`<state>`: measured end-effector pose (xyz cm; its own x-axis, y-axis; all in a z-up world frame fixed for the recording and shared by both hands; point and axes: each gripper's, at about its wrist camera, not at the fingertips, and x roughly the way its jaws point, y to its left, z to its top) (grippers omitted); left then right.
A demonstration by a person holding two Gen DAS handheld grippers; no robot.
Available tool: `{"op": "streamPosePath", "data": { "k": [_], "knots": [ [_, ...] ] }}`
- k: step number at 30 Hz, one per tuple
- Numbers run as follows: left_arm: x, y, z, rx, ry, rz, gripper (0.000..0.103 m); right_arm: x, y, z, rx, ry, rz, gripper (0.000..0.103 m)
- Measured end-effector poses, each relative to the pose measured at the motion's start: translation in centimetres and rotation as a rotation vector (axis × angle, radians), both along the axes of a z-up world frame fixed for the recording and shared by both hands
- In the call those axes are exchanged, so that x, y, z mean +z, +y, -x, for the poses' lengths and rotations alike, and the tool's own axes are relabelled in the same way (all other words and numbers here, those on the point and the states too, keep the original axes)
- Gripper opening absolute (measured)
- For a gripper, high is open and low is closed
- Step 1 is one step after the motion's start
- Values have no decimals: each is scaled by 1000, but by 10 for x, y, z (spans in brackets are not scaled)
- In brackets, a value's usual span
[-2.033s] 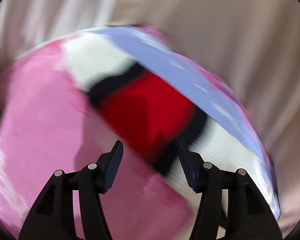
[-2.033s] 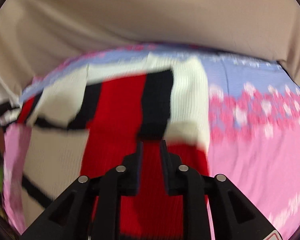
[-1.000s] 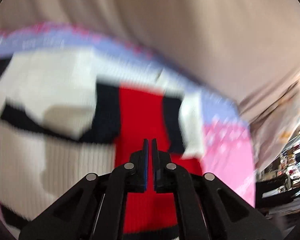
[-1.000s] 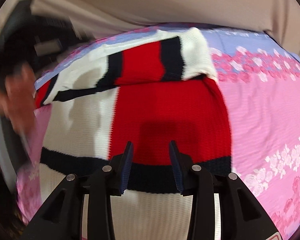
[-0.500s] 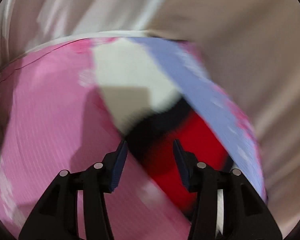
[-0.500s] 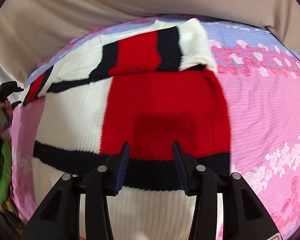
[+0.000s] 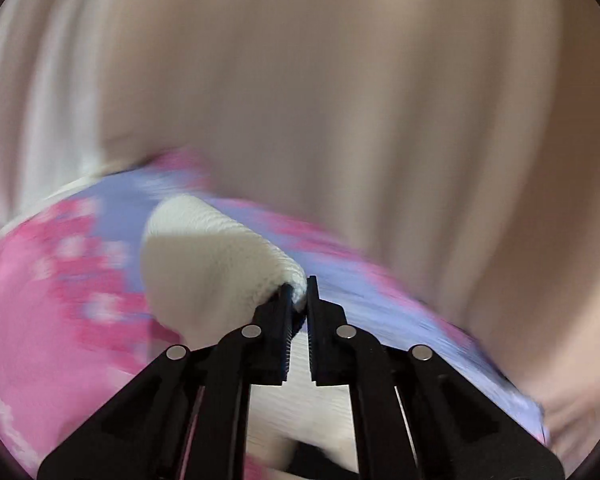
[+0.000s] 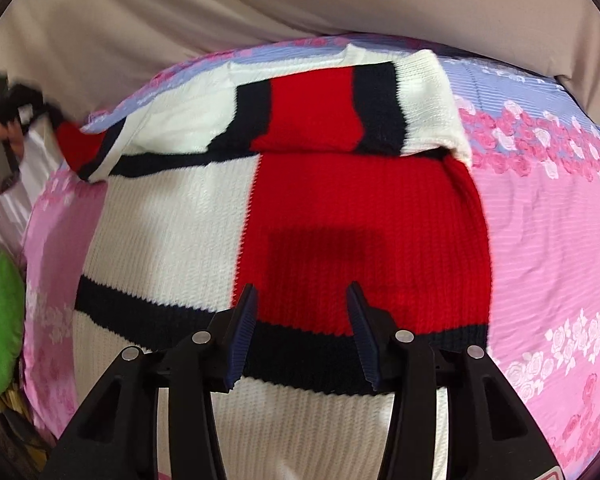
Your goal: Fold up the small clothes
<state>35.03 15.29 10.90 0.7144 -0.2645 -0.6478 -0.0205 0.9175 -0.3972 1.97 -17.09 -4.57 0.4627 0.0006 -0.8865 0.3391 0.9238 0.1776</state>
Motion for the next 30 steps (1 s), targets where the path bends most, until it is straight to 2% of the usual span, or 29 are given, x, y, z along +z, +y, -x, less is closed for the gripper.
{"op": "streamPosePath", "data": {
  "k": [2, 3, 4, 6, 8, 9, 11, 12, 13, 15, 17, 20, 23, 25, 27, 28, 29, 30],
  "knots": [
    [9, -76, 30, -185, -10, 42, 6, -1, -10, 5, -29, -6, -7, 46],
    [5, -101, 42, -244, 4, 52, 6, -2, -14, 7, -40, -8, -11, 46],
    [-8, -144, 62, -346, 36, 56, 7, -2, -19, 10, -54, -10, -16, 46],
    [-40, -198, 90, -467, 101, 22, 10, -4, -29, 16, -79, -9, -19, 46],
    [-84, -239, 122, -548, 219, -25, 10, -4, -39, 23, -100, -10, -17, 46],
    [-95, -244, 132, -551, 252, -29, 11, -3, -42, 27, -107, -12, -14, 46],
    [-104, -236, 152, -522, 278, 8, 23, -1, -52, 37, -129, -18, -3, 49],
    [-106, -221, 160, -484, 285, 38, 44, -1, -56, 40, -136, -18, 0, 51],
    [-106, -206, 167, -450, 287, 56, 57, -1, -61, 42, -143, -16, -2, 51],
    [-109, -162, 173, -340, 279, 83, 58, -2, -66, 40, -137, -14, 3, 51],
    [-117, -119, 173, -225, 296, 73, 58, 1, -69, 30, -123, -26, 7, 51],
    [-137, -66, 153, -56, 373, 165, 58, 12, -68, -11, -88, -83, -54, 52],
    [-150, -27, 133, 87, 408, 256, 58, 15, -68, -55, -58, -127, -104, 61],
    [-157, -23, 121, 115, 429, 300, 58, 15, -67, -92, -58, -132, -90, 61],
    [-164, -29, 114, 125, 454, 342, 58, 14, -65, -132, -68, -114, -30, 63],
    [-166, -29, 111, 127, 464, 358, 58, 14, -65, -132, -68, -114, -30, 63],
    [-171, -29, 108, 139, 489, 379, 57, 11, -61, -164, -68, -95, 15, 63],
    [-173, -29, 107, 148, 498, 402, 57, 11, -61, -164, -68, -95, 15, 64]
  ]
}}
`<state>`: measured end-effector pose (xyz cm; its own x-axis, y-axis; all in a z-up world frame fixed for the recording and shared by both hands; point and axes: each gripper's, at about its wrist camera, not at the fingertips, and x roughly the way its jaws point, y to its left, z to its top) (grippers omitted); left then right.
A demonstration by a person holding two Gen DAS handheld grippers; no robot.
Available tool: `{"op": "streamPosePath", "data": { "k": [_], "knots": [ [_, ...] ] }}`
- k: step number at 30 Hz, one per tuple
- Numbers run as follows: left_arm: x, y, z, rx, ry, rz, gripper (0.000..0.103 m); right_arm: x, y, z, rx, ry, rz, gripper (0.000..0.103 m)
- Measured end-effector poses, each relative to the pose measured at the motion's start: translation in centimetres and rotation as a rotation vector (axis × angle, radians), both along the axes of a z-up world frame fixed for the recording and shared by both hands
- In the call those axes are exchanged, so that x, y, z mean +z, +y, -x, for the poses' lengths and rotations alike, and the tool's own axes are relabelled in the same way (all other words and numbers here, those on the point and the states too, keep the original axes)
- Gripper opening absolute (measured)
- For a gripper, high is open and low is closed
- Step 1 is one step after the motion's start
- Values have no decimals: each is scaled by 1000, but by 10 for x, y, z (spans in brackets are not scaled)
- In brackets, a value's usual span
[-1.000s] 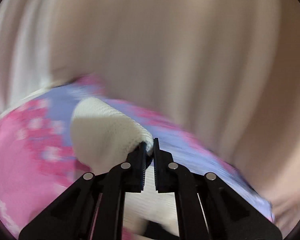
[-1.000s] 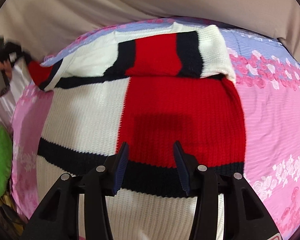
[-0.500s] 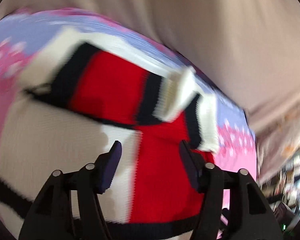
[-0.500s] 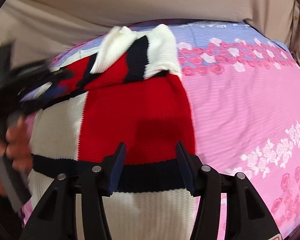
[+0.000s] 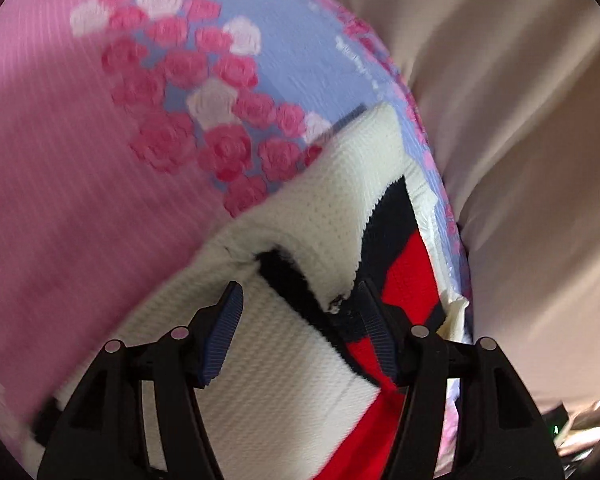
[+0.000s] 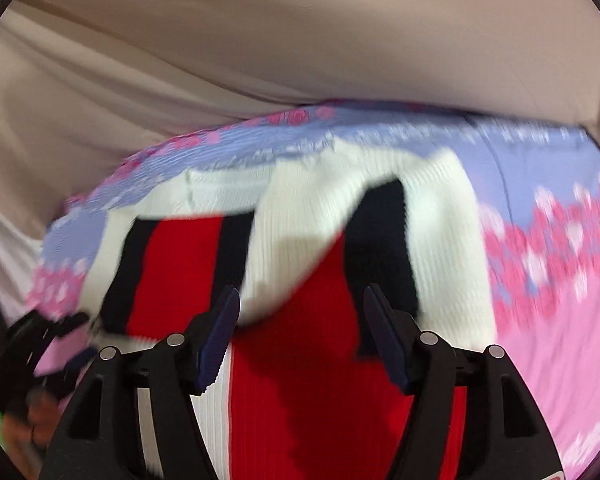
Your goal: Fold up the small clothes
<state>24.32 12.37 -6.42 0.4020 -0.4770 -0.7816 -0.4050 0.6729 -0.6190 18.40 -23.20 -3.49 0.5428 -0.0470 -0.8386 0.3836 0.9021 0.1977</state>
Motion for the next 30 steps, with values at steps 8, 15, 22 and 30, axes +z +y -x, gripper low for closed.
{"op": "streamPosePath", "data": {
  "k": [8, 15, 22, 30],
  "knots": [
    [17, 11, -27, 45, -70, -138, 11, -27, 0, -73, 22, 100, -89, 7],
    [2, 23, -21, 25, -58, -207, 12, -9, -65, 24, -155, -140, -261, 12],
    [11, 18, -14, 34, -76, -180, 23, -49, -86, 59, -232, -72, -313, 49],
    [12, 28, -13, 77, -61, -136, 24, -42, -83, 47, -167, -75, -360, 67]
  ]
}}
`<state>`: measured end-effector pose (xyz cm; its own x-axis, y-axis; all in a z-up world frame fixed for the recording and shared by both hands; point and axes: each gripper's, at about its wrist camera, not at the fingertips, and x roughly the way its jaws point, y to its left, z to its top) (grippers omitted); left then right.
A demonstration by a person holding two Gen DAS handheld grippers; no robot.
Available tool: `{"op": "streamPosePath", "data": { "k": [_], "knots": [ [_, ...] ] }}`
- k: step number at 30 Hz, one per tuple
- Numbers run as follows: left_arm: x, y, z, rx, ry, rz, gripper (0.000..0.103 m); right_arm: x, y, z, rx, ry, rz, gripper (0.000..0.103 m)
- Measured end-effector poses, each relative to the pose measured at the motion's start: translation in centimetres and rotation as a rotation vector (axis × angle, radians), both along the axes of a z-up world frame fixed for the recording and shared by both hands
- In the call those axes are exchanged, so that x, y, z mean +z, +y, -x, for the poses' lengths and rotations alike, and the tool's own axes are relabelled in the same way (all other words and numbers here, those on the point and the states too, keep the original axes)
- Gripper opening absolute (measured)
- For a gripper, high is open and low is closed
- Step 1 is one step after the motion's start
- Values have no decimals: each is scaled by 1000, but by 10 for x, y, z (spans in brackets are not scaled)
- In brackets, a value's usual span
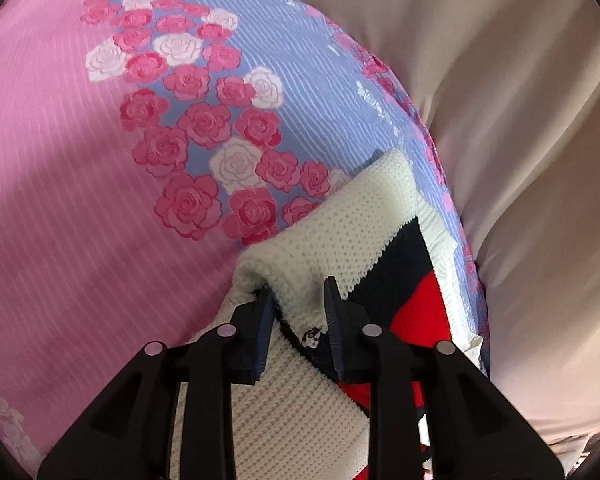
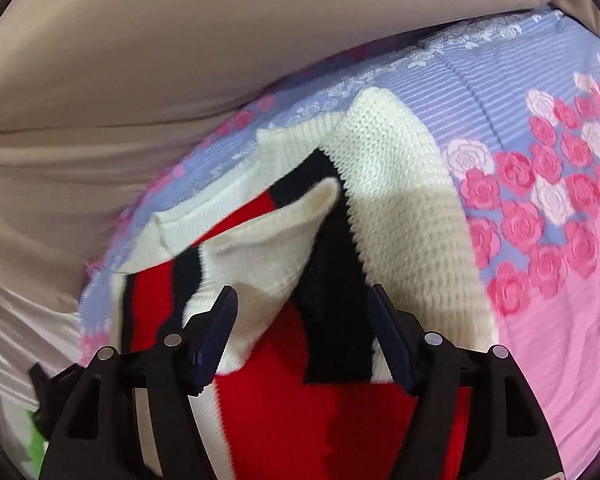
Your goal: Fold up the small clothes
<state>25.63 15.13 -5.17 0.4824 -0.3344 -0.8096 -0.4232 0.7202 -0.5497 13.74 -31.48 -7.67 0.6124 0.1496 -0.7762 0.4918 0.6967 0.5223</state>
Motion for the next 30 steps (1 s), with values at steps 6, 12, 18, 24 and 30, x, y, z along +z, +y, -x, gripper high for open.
{"op": "streamPosePath", "data": {
  "k": [6, 12, 18, 24, 30],
  "knots": [
    [-7, 1, -2, 10, 7, 7, 24, -8, -3, 10, 21, -21, -72, 72],
    [15, 3, -5, 31, -72, 0, 9, -1, 8, -45, 75, 5, -36, 6],
    [4, -4, -6, -6, -55, -93, 9, 97, 12, -25, 149, -312, 196, 4],
    [-14, -14, -1, -54, -39, -169, 9, -1, -21, -40, 88, -4, 142, 4],
    [-17, -16, -3, -82, -45, -184, 11, -10, -18, -29, 95, 99, 187, 15]
  ]
}}
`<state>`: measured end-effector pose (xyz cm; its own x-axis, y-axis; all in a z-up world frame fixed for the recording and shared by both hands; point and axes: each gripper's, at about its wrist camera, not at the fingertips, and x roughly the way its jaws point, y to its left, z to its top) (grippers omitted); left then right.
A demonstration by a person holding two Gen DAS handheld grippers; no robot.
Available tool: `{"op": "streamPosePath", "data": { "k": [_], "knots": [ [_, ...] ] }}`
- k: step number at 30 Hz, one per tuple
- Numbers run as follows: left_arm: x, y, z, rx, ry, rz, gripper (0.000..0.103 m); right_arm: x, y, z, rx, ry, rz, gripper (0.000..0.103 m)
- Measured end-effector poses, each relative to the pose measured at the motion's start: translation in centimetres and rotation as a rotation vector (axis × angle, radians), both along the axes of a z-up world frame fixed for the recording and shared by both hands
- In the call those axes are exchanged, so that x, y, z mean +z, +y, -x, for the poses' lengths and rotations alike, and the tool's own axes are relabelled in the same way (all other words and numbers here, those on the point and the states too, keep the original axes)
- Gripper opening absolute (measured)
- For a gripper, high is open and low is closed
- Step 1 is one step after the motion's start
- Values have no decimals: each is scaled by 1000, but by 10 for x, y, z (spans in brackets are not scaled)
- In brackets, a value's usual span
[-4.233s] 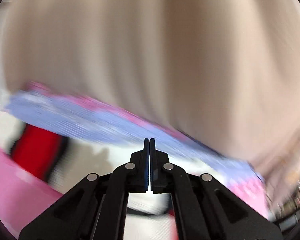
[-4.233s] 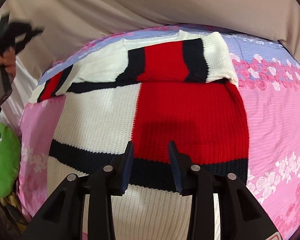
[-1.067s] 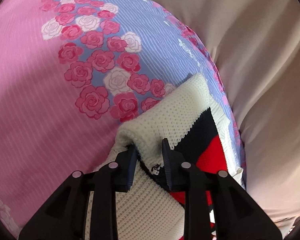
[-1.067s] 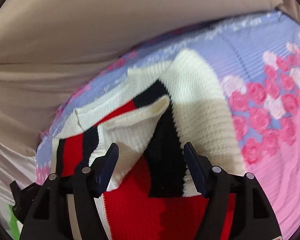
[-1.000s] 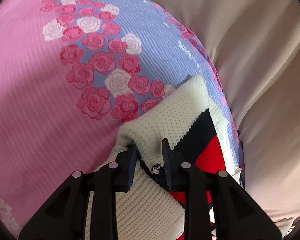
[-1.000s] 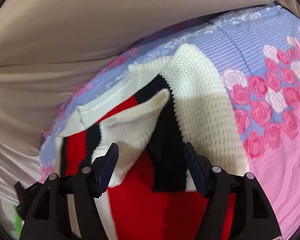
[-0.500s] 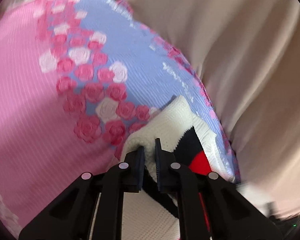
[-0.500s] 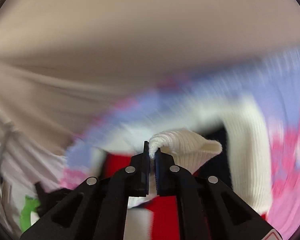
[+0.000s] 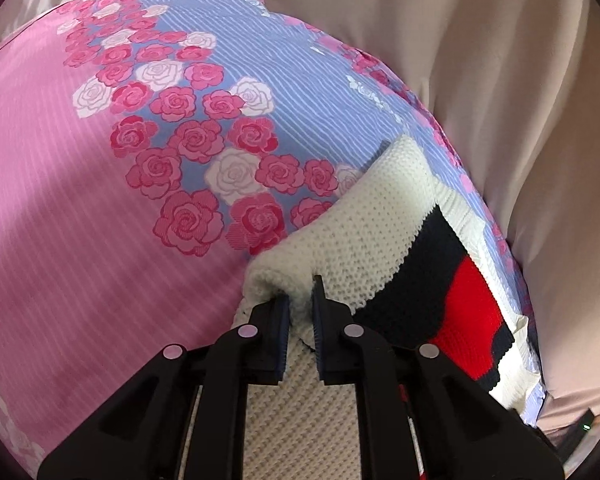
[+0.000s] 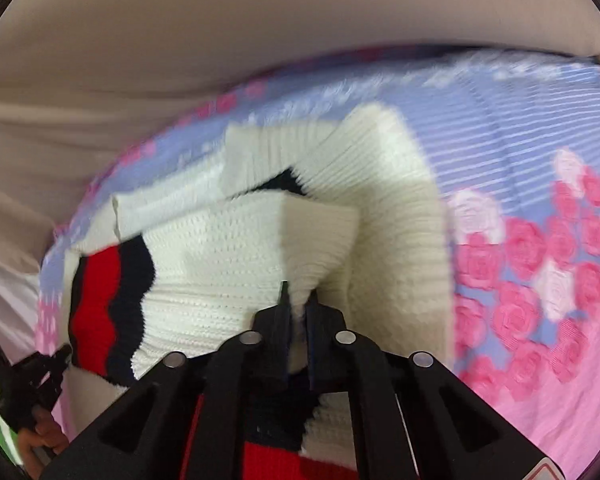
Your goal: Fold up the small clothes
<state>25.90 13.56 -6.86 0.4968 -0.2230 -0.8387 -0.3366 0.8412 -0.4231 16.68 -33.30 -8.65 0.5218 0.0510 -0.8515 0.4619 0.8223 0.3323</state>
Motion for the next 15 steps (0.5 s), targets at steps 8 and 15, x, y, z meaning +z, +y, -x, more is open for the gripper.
{"op": "streamPosePath", "data": {
  "k": [8, 15],
  "knots": [
    [-2, 1, 3, -29, -35, 1, 11, 70, 121, -46, 285, -87, 92, 20],
    [-4, 9, 0, -78, -34, 41, 11, 44, 251, -184, 663, -49, 126, 49]
  ]
}}
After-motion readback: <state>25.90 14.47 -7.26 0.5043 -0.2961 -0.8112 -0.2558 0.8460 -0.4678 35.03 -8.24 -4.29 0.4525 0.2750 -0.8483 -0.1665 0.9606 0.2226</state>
